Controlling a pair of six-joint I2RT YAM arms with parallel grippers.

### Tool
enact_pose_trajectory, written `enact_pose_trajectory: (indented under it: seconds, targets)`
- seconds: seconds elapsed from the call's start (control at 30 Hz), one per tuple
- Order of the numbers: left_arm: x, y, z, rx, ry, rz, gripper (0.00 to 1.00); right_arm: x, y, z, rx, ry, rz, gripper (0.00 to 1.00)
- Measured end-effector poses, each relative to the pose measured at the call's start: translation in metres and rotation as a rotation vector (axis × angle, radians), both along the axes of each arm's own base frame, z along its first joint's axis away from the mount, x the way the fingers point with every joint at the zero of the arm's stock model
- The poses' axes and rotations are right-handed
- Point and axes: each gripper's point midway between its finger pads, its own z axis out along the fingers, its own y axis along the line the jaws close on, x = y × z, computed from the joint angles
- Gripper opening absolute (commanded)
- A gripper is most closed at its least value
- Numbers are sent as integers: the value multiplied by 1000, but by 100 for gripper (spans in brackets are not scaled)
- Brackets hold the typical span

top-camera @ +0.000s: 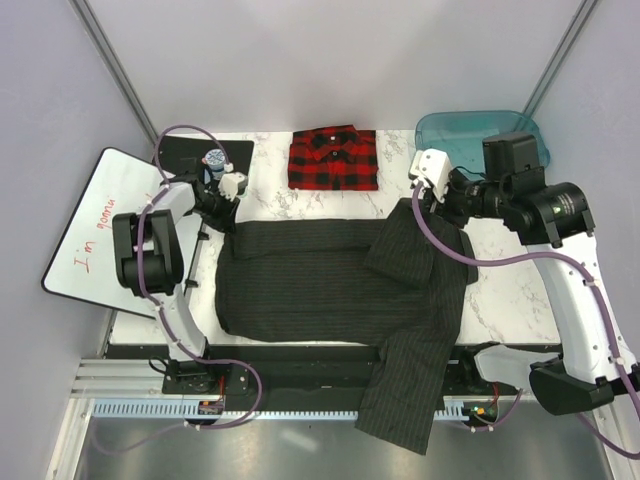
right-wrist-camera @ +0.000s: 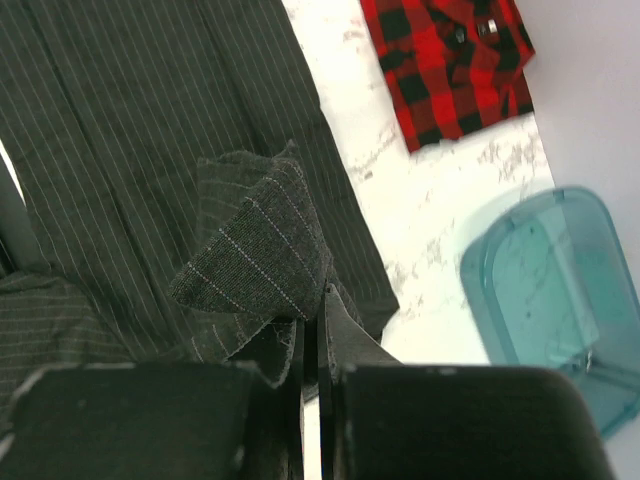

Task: Fold and stack the long sleeve shirts
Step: Fold the shirt

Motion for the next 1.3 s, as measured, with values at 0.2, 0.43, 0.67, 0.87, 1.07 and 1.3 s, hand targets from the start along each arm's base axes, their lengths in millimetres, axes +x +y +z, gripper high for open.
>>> enact_pose_trajectory:
  seconds: [0.2, 0.43, 0.67, 0.87, 1.07, 1.3]
  targets:
    - [-13, -22, 68, -109, -162, -36, 59, 10, 43, -7, 2, -2, 133, 5]
    - [-37, -49, 188, -221, -508, -113, 62, 31, 111, -52, -47, 40, 302, 3]
    - [-85, -55, 168, -330, -441, -25, 61, 67, 185, -130, -118, 145, 430, 11]
    - [-106, -48, 121, -360, -292, 100, 61, 56, 218, -181, -185, 212, 525, 74]
    - [-73, -34, 101, -321, -196, 158, 57, 56, 212, -183, -158, 267, 485, 98]
    - [0, -17, 71, -222, -136, 192, 51, 136, 94, -188, -74, 388, 111, 70]
